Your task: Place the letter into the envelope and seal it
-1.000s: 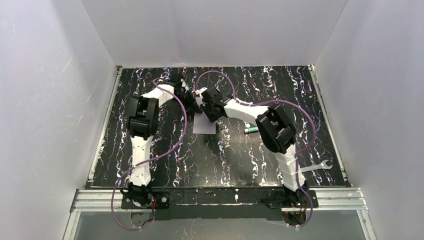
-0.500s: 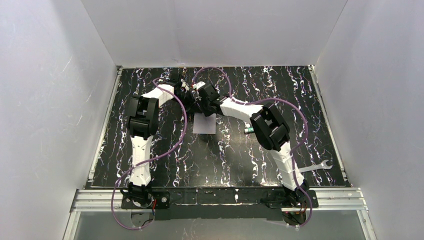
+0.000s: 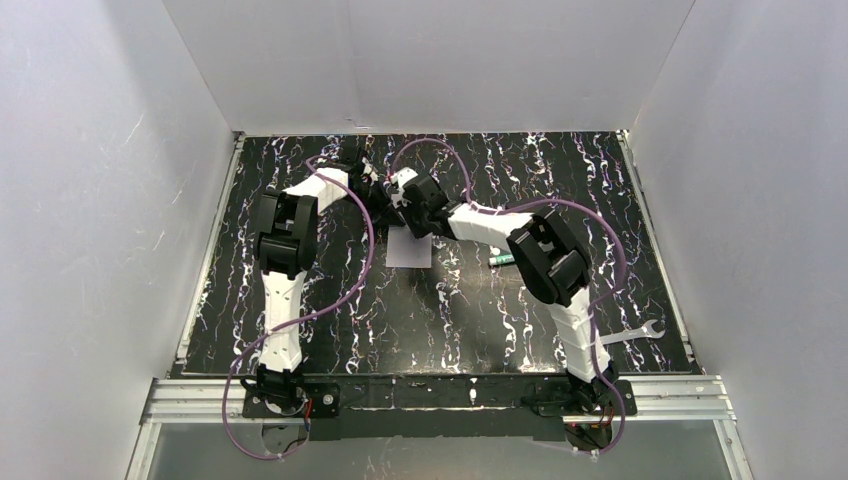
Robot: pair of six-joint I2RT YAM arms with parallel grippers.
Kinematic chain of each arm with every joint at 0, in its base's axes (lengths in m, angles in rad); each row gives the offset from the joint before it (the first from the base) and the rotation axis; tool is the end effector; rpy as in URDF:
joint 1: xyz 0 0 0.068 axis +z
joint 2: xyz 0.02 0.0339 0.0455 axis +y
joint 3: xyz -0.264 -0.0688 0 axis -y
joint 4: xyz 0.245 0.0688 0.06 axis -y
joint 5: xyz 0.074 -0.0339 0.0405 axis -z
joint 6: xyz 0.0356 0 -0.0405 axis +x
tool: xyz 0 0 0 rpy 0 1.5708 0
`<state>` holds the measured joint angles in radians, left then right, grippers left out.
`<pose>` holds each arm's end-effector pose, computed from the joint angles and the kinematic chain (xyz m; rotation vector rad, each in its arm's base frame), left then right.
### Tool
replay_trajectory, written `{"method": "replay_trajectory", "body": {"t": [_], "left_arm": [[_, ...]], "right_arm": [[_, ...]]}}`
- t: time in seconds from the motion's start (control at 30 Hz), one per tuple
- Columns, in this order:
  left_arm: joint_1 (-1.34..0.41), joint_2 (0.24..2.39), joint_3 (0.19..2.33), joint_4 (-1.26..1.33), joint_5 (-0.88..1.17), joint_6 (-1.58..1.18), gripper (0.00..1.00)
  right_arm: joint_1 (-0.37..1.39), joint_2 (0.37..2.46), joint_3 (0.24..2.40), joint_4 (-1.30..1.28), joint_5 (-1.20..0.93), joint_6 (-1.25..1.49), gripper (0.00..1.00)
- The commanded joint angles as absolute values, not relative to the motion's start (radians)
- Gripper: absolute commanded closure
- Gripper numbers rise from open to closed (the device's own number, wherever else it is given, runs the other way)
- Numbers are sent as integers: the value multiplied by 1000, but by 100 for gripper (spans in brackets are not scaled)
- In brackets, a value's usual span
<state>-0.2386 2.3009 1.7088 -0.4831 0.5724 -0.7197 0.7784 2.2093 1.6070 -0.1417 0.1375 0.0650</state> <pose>0.4641 -0.1327 0.1318 -0.4608 2.7467 -1.0492 0.3549 0.3431 0.1621 -0.7446 2.1989 0.2709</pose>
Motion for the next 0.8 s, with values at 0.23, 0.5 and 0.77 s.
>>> {"method": "replay_trajectory", "body": {"t": [0.23,0.5,0.77], "left_arm": [[-229,2391,1710,-620,415,-682,100],[-228,2384,1707,-615,411,-678,100],[-229,2381,1691,-614,426,-672,100]], "right_arm": [[815,2149,1352,-286,7,-76,78],[819,2061,1278,-302,-47,-69,70],[819,2081,1308,-298,80,-7,78]]}}
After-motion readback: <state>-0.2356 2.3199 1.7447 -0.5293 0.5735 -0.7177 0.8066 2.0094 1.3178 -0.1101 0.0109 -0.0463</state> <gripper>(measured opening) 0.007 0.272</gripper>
